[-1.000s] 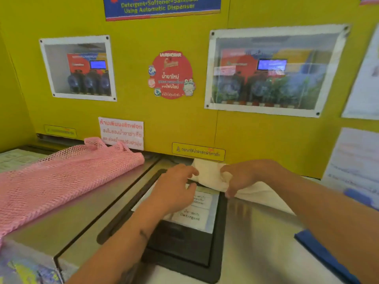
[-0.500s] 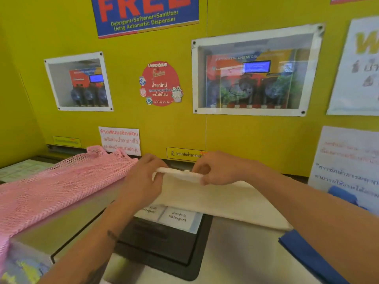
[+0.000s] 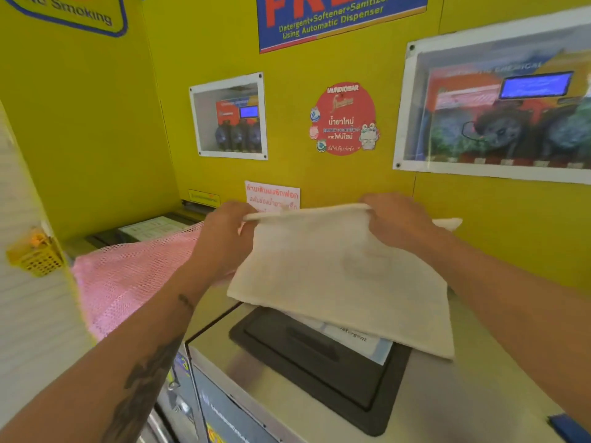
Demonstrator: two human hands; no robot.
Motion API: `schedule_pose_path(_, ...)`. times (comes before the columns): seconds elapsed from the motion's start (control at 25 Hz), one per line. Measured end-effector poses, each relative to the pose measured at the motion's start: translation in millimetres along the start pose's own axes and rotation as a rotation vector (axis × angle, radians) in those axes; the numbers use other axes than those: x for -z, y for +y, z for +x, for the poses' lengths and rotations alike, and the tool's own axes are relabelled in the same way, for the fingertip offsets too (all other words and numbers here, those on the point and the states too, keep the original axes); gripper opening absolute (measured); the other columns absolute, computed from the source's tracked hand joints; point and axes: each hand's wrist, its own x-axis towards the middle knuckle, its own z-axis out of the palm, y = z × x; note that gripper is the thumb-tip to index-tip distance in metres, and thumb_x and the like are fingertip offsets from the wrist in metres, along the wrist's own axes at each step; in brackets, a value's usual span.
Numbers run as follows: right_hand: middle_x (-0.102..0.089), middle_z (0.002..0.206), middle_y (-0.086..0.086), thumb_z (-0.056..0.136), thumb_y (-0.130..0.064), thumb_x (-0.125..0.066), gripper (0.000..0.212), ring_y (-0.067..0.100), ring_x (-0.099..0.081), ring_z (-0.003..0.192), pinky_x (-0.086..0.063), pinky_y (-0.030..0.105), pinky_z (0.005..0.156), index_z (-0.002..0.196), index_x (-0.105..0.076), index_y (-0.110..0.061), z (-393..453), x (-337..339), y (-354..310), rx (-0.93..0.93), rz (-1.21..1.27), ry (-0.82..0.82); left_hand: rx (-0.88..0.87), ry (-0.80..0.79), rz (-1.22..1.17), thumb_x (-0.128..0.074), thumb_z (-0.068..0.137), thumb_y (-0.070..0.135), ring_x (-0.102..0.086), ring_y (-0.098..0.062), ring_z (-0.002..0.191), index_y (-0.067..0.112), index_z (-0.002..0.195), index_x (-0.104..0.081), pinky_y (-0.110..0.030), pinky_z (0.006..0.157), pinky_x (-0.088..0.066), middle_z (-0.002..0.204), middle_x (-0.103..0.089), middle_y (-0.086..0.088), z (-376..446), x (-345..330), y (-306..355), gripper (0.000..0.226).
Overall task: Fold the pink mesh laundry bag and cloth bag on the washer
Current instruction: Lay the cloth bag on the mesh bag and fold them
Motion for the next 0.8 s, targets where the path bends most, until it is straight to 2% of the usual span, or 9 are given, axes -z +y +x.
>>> schedule_pose_path(0.12, -0.068, 0.118, 0.013, 0.096, -0.013, -0.046, 0.034, 0.04, -0.06, 0.105, -0.049, 0.045, 0.082, 0.124, -0.062, -0.023, 16.7, 47.4, -11.3, -0.036, 0.164, 0.346, -0.188, 0.3, -0.058, -0.056, 0.09, 0.009, -0.058, -0.024, 0.09, 0.004, 0.097, -0.067, -0.036, 0.078, -0.049, 0.1, -0.065, -0.012, 30.9, 26.7, 23.6, 0.014)
schedule_pose_path(0.24, -0.067, 0.126, 0.012, 0.095, -0.009, -0.045, 0.043, 0.041, -0.059, 0.112, -0.048, 0.047, 0.09, 0.131, -0.061, -0.026, 0.7, 67.9, -15.5, 0.071, 0.15, 0.37, -0.243, 0.37, -0.053, -0.056, 0.084, 0.003, -0.059, -0.019, 0.098, 0.003, 0.095, -0.067, -0.028, 0.08, -0.046, 0.107, -0.065, -0.013, 21.7, 43.0, 24.5, 0.015)
schedule_pose_path(0.32, -0.07, 0.117, 0.007, 0.096, -0.01, -0.046, 0.037, 0.034, -0.062, 0.103, -0.052, 0.045, 0.087, 0.123, -0.064, -0.027, -16.9, 62.9, -12.5, 0.189, 0.084, 0.076, -0.198, 0.192, -0.045, -0.055, 0.078, 0.003, -0.06, -0.019, 0.091, 0.011, 0.091, -0.068, -0.03, 0.075, -0.046, 0.1, -0.065, -0.008, -3.2, 45.4, 10.4, 0.02)
schedule_pose_path(0.44, -0.066, 0.096, -0.002, 0.099, -0.02, -0.049, 0.019, 0.016, -0.059, 0.084, -0.051, 0.04, 0.08, 0.108, -0.066, -0.021, -44.2, 33.4, -15.3, 0.268, -0.037, -0.725, 0.117, -0.452, -0.003, -0.056, 0.083, 0.008, -0.063, -0.016, 0.083, 0.034, 0.086, -0.069, -0.033, 0.073, -0.05, 0.095, -0.068, 0.006, -33.0, 52.4, -9.9, 0.029)
schedule_pose_path(0.52, -0.066, 0.108, -0.006, 0.097, -0.025, -0.057, 0.03, 0.013, -0.065, 0.096, -0.052, 0.038, 0.092, 0.127, -0.062, -0.029, -55.8, 20.6, -19.4, 0.222, 0.021, -1.07, 0.331, -0.853, 0.019, -0.054, 0.089, 0.011, -0.069, -0.013, 0.091, 0.037, 0.097, -0.072, -0.036, 0.087, -0.053, 0.1, -0.073, 0.009, -41.0, 54.7, -13.8, 0.033)
schedule_pose_path(0.56, -0.067, 0.118, -0.005, 0.096, -0.027, -0.061, 0.041, 0.014, -0.068, 0.103, -0.052, 0.04, 0.098, 0.136, -0.056, -0.031, -56.5, 20.5, -20.9, 0.172, 0.113, -1.155, 0.398, -0.941, 0.003, -0.052, 0.09, 0.012, -0.07, -0.011, 0.092, 0.034, 0.104, -0.072, -0.035, 0.092, -0.051, 0.1, -0.075, 0.008, -41.3, 53.6, -13.7, 0.033)
schedule_pose_path(0.6, -0.067, 0.124, -0.002, 0.095, -0.027, -0.064, 0.048, 0.017, -0.07, 0.105, -0.053, 0.042, 0.1, 0.141, -0.051, -0.031, -51.2, 20.7, -20.1, 0.121, 0.22, -1.162, 0.431, -0.945, -0.009, -0.051, 0.09, 0.014, -0.07, -0.01, 0.092, 0.032, 0.109, -0.07, -0.035, 0.094, -0.05, 0.101, -0.075, 0.008, -40.6, 51.1, -13.0, 0.032)
schedule_pose_path(0.68, -0.065, 0.13, 0.001, 0.095, -0.029, -0.063, 0.047, 0.018, -0.068, 0.108, -0.053, 0.043, 0.1, 0.14, -0.05, -0.029, -31.2, 15.6, -11.4, 0.042, 0.344, -0.992, 0.444, -0.824, 0.038, -0.051, 0.092, 0.026, -0.066, -0.013, 0.1, 0.033, 0.115, -0.066, -0.036, 0.091, -0.049, 0.114, -0.07, 0.006, -35.5, 37.2, -15.4, 0.028)
schedule_pose_path(0.8, -0.053, 0.144, 0.004, 0.095, -0.025, -0.053, 0.046, 0.024, -0.054, 0.123, -0.048, 0.042, 0.103, 0.141, -0.05, -0.02, -8.7, -10.8, 6.4, 0.004, 0.036, -0.645, 0.459, -0.703, 0.179, -0.048, 0.094, 0.045, -0.052, -0.023, 0.124, 0.032, 0.131, -0.054, -0.04, 0.102, -0.042, 0.14, -0.053, -0.001, -32.1, -2.2, -24.2, 0.04)
